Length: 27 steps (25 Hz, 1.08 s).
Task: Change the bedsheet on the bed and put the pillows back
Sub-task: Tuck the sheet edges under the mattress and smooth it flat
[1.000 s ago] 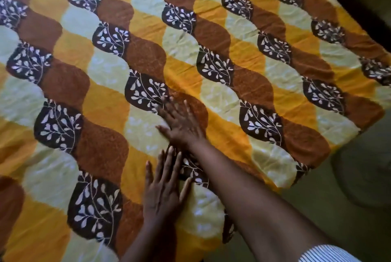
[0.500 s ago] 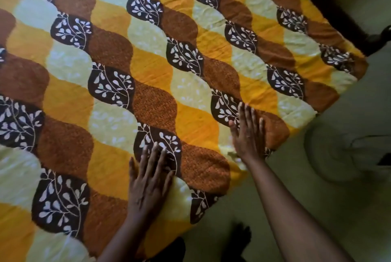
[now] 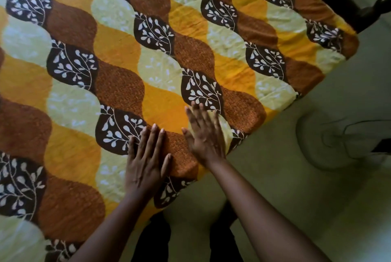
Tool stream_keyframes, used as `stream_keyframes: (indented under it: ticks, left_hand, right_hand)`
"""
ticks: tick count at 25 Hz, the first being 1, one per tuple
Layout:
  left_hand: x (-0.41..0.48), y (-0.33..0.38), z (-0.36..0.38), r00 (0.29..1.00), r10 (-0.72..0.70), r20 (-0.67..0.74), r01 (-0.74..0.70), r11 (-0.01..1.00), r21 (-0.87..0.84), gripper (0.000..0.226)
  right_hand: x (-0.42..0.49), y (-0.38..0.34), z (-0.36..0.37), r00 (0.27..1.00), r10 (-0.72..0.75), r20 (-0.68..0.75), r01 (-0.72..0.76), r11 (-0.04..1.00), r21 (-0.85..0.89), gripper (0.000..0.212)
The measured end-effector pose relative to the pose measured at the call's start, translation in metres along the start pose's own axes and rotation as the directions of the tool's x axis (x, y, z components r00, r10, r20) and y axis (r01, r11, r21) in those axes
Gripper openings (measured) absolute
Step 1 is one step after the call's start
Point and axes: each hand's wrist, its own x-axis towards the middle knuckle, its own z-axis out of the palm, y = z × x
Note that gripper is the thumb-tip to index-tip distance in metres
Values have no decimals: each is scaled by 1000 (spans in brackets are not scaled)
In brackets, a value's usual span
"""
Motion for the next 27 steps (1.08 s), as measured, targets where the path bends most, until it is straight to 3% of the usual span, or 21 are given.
stream_keyframes:
  ticks: [4, 8, 11, 13, 16, 18, 23, 27]
  left_hand:
    - [0, 1, -3, 1000, 7, 26, -7, 1000, 2, 65]
    - [13, 2, -11, 997, 76, -6, -76, 992, -96, 63]
    - [58, 23, -13, 985, 164, -54, -170, 977, -131, 61]
    - [97, 53, -6, 975, 217, -56, -223, 967, -127, 61]
    - [133, 88, 7, 965, 256, -65, -260, 964, -59, 59]
    - [135, 95, 14, 966, 248, -66, -250, 968, -8, 60]
    - [132, 93, 15, 961, 259, -96, -259, 966, 11, 60]
    - [131, 92, 15, 964, 259, -67, -259, 966, 9, 62]
  right_hand:
    - [-16, 68, -22, 998, 52, 37, -50, 997, -60, 61]
    - [2, 141, -59, 999, -43, 1, 43, 999, 5, 58]
    - [70, 125, -75, 987, -106, -120, 121, 985, 127, 51]
    - [138, 89, -72, 988, -133, -79, 147, 970, 196, 50]
    - [213, 65, -54, 989, -96, 112, 88, 993, 75, 53]
    - [226, 88, -42, 983, -75, 166, 78, 997, -15, 55]
    - [200, 191, -57, 982, 187, -18, -187, 982, -35, 58]
    - [163, 246, -78, 947, 314, -68, -317, 947, -46, 55]
